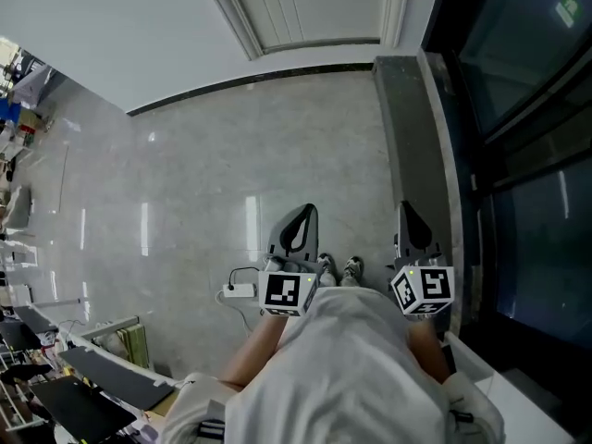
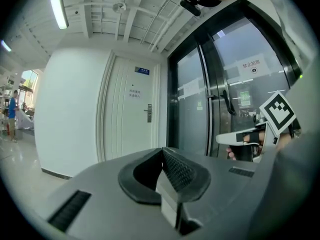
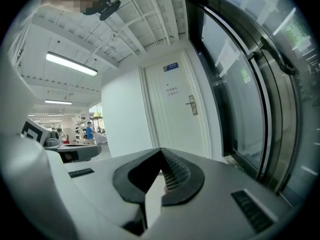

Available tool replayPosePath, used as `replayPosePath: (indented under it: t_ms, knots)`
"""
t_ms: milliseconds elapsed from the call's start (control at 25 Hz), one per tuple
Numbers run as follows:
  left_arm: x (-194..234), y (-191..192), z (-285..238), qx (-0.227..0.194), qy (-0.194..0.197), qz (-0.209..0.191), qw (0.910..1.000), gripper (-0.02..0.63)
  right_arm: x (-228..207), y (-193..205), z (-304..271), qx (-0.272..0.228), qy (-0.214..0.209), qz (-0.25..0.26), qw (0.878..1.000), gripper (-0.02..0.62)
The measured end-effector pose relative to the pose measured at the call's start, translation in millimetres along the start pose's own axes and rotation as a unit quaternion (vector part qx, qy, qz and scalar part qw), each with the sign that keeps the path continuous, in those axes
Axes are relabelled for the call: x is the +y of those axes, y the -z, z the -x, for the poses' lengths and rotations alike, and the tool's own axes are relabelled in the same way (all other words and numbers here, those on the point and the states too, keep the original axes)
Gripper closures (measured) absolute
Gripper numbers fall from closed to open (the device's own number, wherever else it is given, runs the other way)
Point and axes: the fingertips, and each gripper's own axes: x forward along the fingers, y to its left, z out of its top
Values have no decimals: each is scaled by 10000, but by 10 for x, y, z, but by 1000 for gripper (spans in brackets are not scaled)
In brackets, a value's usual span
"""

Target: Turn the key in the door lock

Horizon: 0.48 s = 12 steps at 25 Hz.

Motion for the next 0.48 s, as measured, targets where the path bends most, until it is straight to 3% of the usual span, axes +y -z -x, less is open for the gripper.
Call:
replayPosePath:
  t_ms: [480]
  knots:
    - [-274, -159, -125, -203, 21, -104, 9997, 597, -338, -136, 173, -198, 189, -91, 9996, 594]
